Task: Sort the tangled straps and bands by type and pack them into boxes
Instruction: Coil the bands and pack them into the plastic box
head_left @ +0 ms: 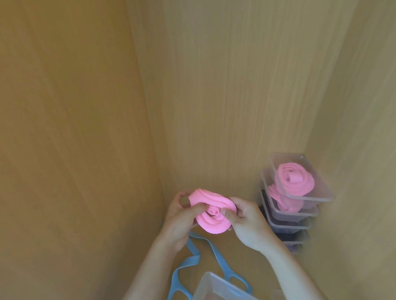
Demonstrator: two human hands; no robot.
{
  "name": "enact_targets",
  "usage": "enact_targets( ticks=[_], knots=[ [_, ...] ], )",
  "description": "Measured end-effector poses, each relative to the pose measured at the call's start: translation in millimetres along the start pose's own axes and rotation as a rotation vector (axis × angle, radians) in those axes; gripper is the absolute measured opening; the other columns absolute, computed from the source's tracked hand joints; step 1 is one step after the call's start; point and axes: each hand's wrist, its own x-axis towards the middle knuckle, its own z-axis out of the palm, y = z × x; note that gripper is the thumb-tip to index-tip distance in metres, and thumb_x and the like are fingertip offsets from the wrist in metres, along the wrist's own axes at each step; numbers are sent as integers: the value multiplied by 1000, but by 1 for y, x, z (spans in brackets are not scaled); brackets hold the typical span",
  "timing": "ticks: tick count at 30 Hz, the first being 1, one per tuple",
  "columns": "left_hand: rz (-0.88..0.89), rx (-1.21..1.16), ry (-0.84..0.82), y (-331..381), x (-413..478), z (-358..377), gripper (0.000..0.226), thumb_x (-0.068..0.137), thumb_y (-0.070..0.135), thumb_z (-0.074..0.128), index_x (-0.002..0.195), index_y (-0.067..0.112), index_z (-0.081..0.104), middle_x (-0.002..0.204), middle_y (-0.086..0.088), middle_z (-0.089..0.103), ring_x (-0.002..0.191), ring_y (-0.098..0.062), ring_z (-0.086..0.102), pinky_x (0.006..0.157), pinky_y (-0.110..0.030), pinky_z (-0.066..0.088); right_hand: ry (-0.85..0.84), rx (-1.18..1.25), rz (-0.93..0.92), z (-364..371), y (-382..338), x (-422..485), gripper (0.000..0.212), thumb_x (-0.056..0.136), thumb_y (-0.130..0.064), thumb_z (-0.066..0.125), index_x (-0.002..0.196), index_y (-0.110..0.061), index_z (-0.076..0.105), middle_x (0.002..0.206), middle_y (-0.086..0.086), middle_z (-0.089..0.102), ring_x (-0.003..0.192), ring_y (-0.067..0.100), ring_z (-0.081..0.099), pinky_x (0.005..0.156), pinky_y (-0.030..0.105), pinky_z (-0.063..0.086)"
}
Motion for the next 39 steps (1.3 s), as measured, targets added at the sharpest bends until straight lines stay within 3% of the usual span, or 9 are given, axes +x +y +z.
enact_targets(
  ticks=[3,6,16,20,23,28,31,34,39],
  knots=[
    [-21,-108,-114,1,-2,-5,54,80,-7,74,128,8,56,108,-14,74,95,-25,73,75,-33,59,6,15,-20,3,4,-1,18,100,-12,59,107,-23,72,97,2,75,92,24,71,84,50,58],
    [-31,-153,-218,1,-5,-8,60,72,-2,74,130,0,59,122,-27,67,105,-33,68,92,-42,55,14,25,-33,5,7,-3,24,99,-10,59,107,-29,72,101,-6,75,98,14,70,92,44,56],
    [-125,-110,-413,-19,-16,-6,47,77,5,58,122,8,70,117,-16,67,109,-27,62,96,-41,43,16,207,70,9,16,-10,14,99,-9,62,103,-15,73,97,-2,77,93,14,69,82,29,53],
    [-169,-111,-395,-29,-21,-3,52,82,11,62,133,0,60,130,-25,62,119,-33,58,105,-46,39,153,330,104,11,22,-18,15,91,-3,70,96,-9,57,78,3,72,67,10,64,55,19,49],
    [-179,-124,-352,-41,-22,0,51,87,15,65,134,-4,57,136,-29,58,125,-38,56,110,-49,40,200,326,90,14,30,-28,25,90,-4,72,91,-6,48,60,-8,60,55,4,55,48,16,45],
    [-191,0,-174,-59,-28,8,28,89,24,71,112,9,75,112,-15,74,100,-19,71,80,-28,56,327,381,145,22,43,-49,22,95,-26,68,96,-7,56,64,-8,65,59,7,62,52,21,51],
    [-183,82,-92,-68,-32,9,22,90,26,73,103,8,76,94,-9,77,80,-13,73,62,-18,53,280,401,189,25,46,-63,40,89,-46,70,103,-11,57,78,-5,75,71,9,71,60,23,57],
    [-171,164,-55,-77,-37,10,29,87,28,76,104,5,74,95,-10,78,86,-19,76,68,-22,58,240,396,245,32,51,-72,45,79,-31,84,106,-15,52,89,5,77,84,17,73,70,32,58],
    [-201,94,-101,-90,-48,-1,31,89,27,73,111,5,73,107,-15,76,101,-25,73,89,-32,57,234,472,364,29,64,-87,26,91,-4,70,113,-14,59,92,5,78,84,18,71,70,28,56]
  ],
)
